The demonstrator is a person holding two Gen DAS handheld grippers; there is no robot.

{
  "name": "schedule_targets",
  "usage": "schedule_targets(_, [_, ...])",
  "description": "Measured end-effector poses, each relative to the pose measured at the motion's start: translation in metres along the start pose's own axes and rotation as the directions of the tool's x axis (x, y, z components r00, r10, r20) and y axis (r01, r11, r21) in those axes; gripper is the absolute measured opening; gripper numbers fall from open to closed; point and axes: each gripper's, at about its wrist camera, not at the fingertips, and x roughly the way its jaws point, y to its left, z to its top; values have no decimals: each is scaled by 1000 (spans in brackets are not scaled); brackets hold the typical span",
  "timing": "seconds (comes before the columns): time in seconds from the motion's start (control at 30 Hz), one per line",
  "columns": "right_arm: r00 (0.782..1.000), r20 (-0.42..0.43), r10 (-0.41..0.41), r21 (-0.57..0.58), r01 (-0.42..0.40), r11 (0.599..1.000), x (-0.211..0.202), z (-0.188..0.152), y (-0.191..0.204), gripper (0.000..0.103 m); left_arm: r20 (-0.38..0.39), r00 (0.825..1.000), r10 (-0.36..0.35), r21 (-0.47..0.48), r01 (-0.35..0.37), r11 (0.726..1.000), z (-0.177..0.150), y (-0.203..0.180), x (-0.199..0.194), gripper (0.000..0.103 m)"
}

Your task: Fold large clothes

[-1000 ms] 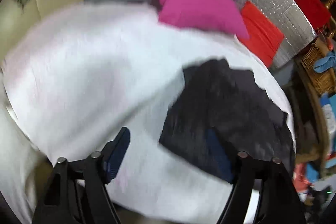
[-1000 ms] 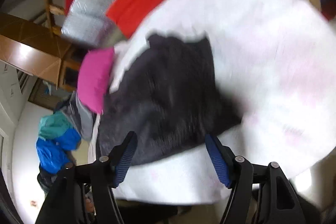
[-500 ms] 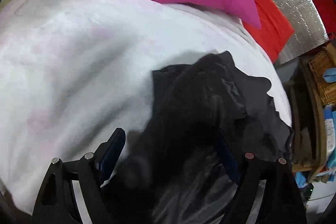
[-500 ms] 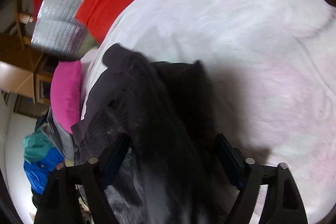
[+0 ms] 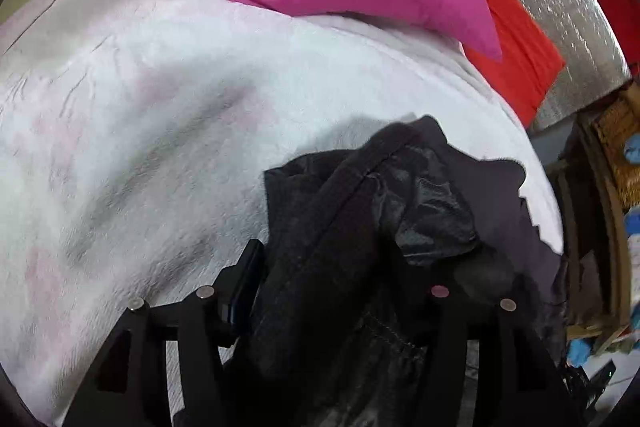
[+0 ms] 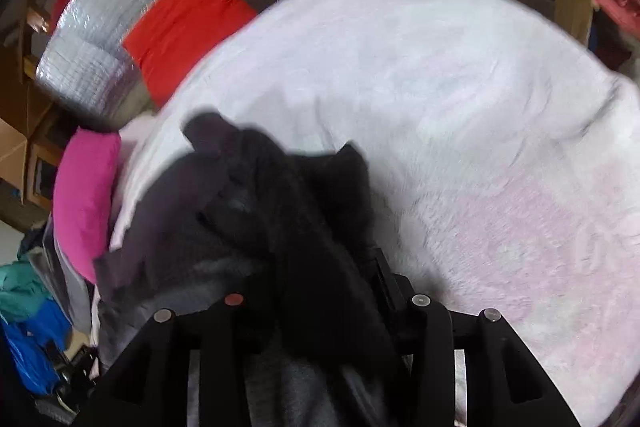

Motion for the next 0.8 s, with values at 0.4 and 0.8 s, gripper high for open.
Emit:
schedule_targets(0.4, [955,-163,246,-419,-293,859,15,-71,184,36,189,972,136,45,-147,988,5,1,-48,64])
schedule_targets(0.8, [868,-492,71,-409,-303,861,166,-137,343,36,119,980,161,-8,-162,987,21,37,-44,64])
